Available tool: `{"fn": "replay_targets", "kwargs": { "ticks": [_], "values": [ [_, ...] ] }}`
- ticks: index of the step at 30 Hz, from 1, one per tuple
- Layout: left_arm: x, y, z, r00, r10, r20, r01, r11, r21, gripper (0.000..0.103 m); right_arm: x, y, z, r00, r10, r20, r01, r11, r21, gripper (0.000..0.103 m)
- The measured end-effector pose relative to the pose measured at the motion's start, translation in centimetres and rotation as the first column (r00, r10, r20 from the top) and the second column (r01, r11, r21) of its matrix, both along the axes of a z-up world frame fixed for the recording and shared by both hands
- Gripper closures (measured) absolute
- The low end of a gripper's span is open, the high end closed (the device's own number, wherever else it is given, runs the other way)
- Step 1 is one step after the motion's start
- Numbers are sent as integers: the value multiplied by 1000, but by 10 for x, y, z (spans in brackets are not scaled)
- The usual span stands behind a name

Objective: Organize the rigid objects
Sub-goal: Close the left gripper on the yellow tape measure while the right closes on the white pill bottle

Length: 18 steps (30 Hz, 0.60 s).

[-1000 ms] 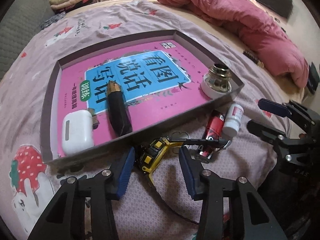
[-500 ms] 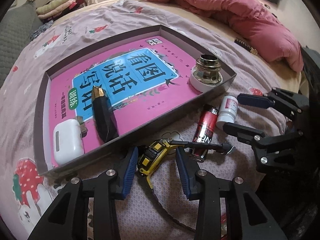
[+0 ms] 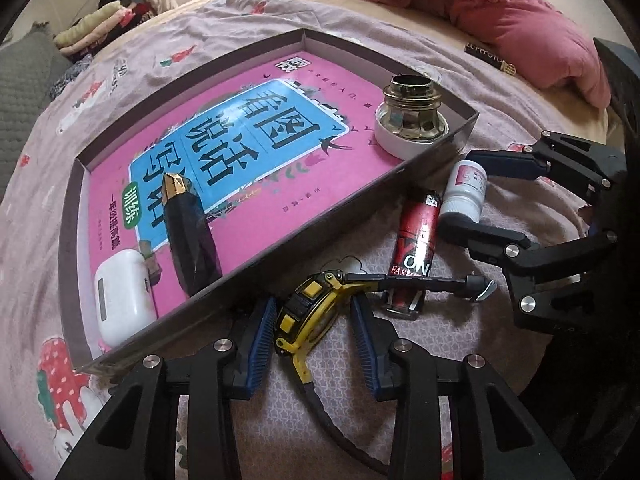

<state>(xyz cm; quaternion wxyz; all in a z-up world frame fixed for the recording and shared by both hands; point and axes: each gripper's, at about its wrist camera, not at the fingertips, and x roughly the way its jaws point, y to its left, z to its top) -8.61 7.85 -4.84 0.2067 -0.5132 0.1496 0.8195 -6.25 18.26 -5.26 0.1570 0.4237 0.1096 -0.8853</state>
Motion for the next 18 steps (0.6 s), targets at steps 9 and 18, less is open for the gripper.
{"fn": "replay_targets", "kwargs": {
  "ticks": [9,18],
  "values": [
    [-1,-4,-1,1000,28,3,-29,999,21,70,1,7,2,1000,-7,1,7,998,-55,57],
    [4,-18,8,996,84,18,-86,989,118,84,6,19,14,999,-49,-16,47,993,-111,57]
  ]
}}
